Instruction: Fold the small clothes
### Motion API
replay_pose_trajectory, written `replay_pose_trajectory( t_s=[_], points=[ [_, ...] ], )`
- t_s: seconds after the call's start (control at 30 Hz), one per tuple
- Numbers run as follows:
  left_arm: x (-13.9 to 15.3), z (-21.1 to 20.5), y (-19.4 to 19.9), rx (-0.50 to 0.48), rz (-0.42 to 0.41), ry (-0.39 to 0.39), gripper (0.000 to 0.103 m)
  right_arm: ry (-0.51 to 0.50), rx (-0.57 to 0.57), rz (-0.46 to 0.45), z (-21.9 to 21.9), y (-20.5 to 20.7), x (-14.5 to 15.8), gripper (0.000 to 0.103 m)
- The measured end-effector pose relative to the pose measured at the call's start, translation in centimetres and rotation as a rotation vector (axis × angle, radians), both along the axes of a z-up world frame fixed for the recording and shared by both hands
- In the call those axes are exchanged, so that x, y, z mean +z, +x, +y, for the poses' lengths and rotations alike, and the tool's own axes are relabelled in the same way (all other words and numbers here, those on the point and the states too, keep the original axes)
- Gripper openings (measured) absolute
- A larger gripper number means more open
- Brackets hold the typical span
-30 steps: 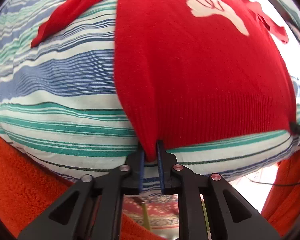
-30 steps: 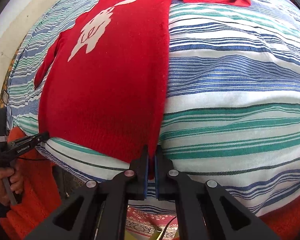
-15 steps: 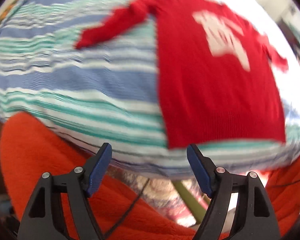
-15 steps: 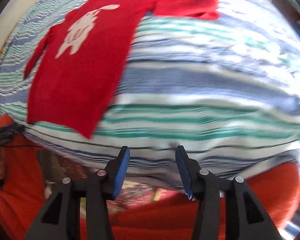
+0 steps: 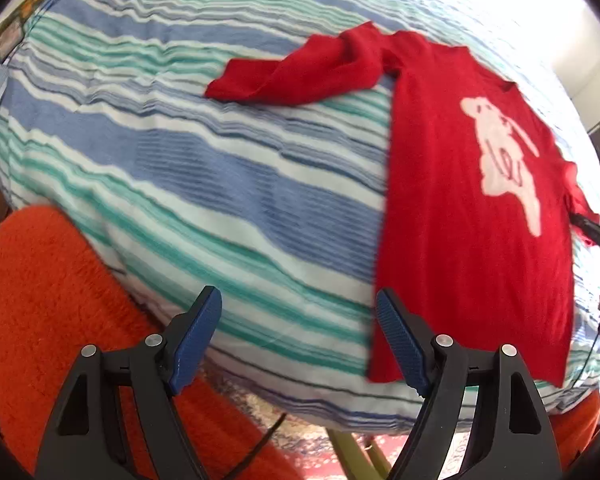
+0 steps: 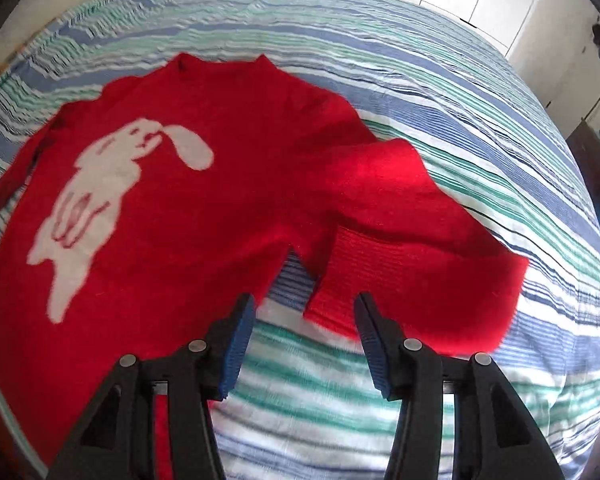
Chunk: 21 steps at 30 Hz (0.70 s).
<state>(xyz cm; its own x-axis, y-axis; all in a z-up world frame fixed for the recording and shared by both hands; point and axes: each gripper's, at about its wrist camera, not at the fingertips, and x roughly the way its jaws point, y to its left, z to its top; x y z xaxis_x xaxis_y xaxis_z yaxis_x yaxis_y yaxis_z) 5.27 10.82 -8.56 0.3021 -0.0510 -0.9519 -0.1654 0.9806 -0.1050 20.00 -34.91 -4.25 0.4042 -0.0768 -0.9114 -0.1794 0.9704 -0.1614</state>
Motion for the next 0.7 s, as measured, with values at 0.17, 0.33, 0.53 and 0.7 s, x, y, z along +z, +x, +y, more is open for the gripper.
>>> replay_pose_trajectory(
  t_s=[0.17,0.33,0.53,0.7],
  points=[
    [0.2,1.7,-0.3,0.084,-0.009,-0.072,0.081,0.206,-0.177,-0.097,-6.9,-3.1,3.6,0.005],
    [-0.1,1.1,0.1,0.086,0.003,-0.048,0.081,0.279,-0.449,-0.155,-18.4,-9.1,5.5,0.005],
    [0.0,0.6,-0.3,0.079,0.01,-0.024,0.081,0.261,-0.475,-0.123,-19.8,-10.5,3.9,0.024],
    [-0.2,0.8,-0.2,0.096,0.011,-0.021,0.081,0.134,-0.092,-0.138,-5.8,-6.8,3.9,0.058]
  ],
)
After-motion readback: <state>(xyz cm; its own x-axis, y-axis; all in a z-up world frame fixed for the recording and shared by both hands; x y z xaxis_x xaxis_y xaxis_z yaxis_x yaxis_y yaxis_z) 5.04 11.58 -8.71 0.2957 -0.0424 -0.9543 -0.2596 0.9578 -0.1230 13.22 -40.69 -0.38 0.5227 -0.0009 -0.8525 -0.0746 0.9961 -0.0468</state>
